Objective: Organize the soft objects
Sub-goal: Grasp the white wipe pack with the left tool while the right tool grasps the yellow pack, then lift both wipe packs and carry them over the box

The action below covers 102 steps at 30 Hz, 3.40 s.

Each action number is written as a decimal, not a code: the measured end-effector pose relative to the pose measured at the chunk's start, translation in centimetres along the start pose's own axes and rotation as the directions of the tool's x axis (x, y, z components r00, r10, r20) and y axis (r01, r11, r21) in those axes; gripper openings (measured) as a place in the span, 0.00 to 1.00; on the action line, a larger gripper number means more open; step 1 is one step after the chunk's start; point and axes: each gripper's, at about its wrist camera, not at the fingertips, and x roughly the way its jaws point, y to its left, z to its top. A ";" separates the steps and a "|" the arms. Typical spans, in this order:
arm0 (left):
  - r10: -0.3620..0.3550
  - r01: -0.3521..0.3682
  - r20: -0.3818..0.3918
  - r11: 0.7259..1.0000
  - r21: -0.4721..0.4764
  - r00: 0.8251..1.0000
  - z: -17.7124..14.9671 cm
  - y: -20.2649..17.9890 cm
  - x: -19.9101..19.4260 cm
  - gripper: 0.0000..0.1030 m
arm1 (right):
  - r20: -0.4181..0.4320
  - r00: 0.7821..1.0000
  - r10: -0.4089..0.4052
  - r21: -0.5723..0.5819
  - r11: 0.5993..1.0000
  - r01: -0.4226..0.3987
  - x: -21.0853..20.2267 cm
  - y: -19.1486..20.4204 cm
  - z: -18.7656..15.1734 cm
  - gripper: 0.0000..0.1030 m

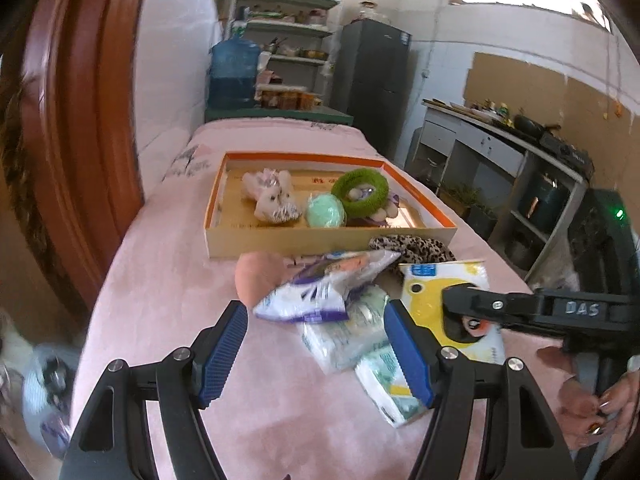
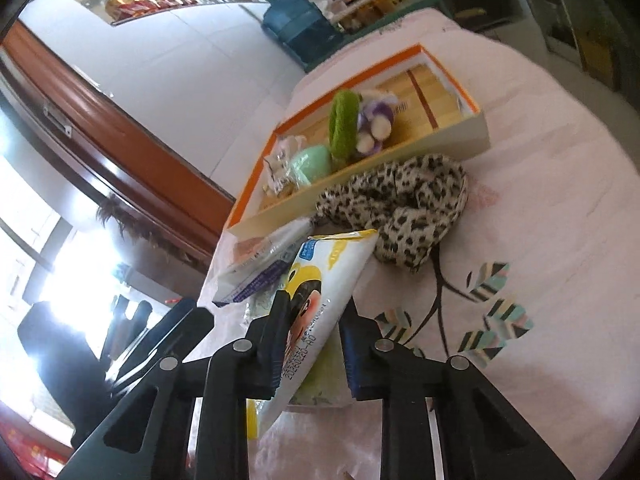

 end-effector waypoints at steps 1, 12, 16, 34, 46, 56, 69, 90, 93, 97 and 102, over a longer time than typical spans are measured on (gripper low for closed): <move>-0.005 0.004 0.002 1.000 0.030 1.000 0.3 -0.1 0.2 0.68 | 0.005 1.000 -0.002 -0.006 1.000 0.002 -0.3 0.1 0.0 0.22; -0.040 0.050 -0.034 0.930 0.365 0.999 2.5 -2.0 4.7 0.57 | 0.010 1.000 -0.014 -0.009 1.000 0.014 -0.8 -0.2 0.3 0.22; -0.081 0.103 -0.077 0.938 0.330 0.994 2.6 -1.6 6.0 0.40 | 0.012 1.000 -0.024 -0.023 0.999 0.024 -1.1 -0.1 0.3 0.22; -0.129 0.126 -0.003 0.965 0.232 0.992 2.8 -0.7 3.4 0.08 | 0.030 0.999 -0.035 -0.056 0.998 0.036 -1.6 0.8 0.2 0.21; -0.094 0.089 0.087 0.994 0.063 0.992 4.0 -0.4 -0.1 0.08 | 0.062 0.997 -0.044 -0.149 0.987 0.053 -2.5 3.0 0.9 0.16; -0.090 0.087 0.131 0.996 0.027 0.987 4.7 -0.1 -1.5 0.08 | 0.098 0.994 -0.053 -0.210 0.975 0.073 -3.3 4.9 2.0 0.13; -0.084 0.087 0.151 0.996 -0.011 0.985 5.3 0.2 -1.8 0.08 | 0.131 0.990 -0.043 -0.265 0.961 0.077 -4.0 6.6 3.6 0.13; -0.044 0.053 0.172 0.997 -0.051 0.984 7.3 0.3 -0.7 0.08 | 0.201 0.979 -0.018 -0.282 0.956 0.076 -5.1 7.5 7.0 0.13; -0.039 0.049 0.172 0.997 -0.056 0.984 7.7 0.4 -0.5 0.08 | 0.206 0.978 -0.017 -0.281 0.957 0.076 -5.2 7.4 7.4 0.13; -0.031 0.042 0.172 0.997 -0.060 0.985 8.2 0.7 -0.2 0.08 | 0.204 0.979 -0.018 -0.285 0.955 0.077 -5.2 7.4 7.7 0.13; -0.016 0.027 0.181 0.998 -0.057 0.983 9.1 1.1 0.3 0.08 | 0.205 0.979 -0.015 -0.296 0.952 0.076 -4.8 7.6 8.5 0.13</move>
